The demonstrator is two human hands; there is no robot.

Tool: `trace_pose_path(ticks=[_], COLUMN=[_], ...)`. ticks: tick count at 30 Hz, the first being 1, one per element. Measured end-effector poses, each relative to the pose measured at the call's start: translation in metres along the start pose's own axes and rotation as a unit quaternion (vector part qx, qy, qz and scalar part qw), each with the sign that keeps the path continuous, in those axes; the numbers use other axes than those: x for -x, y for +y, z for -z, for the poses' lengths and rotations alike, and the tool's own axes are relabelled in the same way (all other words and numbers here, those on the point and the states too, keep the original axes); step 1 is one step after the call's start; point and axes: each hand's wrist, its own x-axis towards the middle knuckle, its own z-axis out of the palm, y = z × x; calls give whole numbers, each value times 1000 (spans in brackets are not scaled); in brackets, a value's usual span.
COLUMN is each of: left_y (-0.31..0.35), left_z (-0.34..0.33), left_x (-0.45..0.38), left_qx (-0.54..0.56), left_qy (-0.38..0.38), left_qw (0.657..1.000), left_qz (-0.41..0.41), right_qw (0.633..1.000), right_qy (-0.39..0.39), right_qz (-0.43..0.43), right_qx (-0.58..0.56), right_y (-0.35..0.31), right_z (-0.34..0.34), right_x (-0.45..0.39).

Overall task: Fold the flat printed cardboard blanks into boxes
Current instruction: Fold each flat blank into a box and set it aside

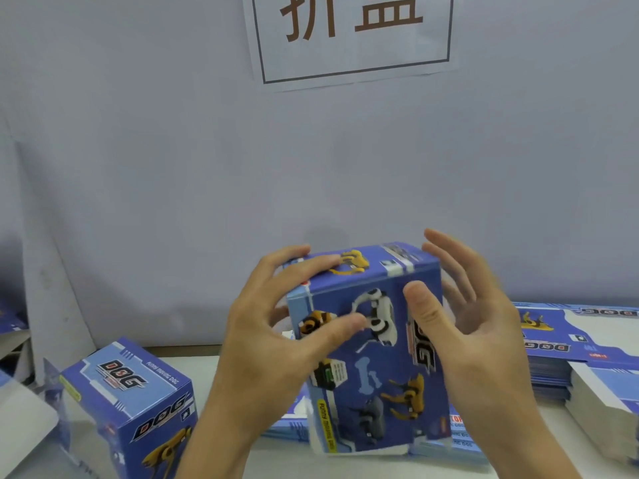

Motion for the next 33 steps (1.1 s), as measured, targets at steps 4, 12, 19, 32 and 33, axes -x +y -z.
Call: trace_pose_path(ticks=[4,12,19,32,33], left_y=[-8,-30,-38,-48,-48], left_z=[5,-2,-24,-42,-40], left_x=[-1,-1,-2,13,12], left_qx=[87,240,303,149,143], left_qy=[143,390,392,-44,-7], left_qw=[985,874,828,916,925], left_qz=[31,164,262,369,353], right_qw=[993,977,966,967,969], right_qy=[67,31,-89,80,73], right_qz=[69,146,-128,-224,-221], right_qx=[71,155,208,-91,-77], right_y=[-2,2,15,41,42], right_z=[-2,-26,-28,1,4], right_x=[2,8,10,1,1])
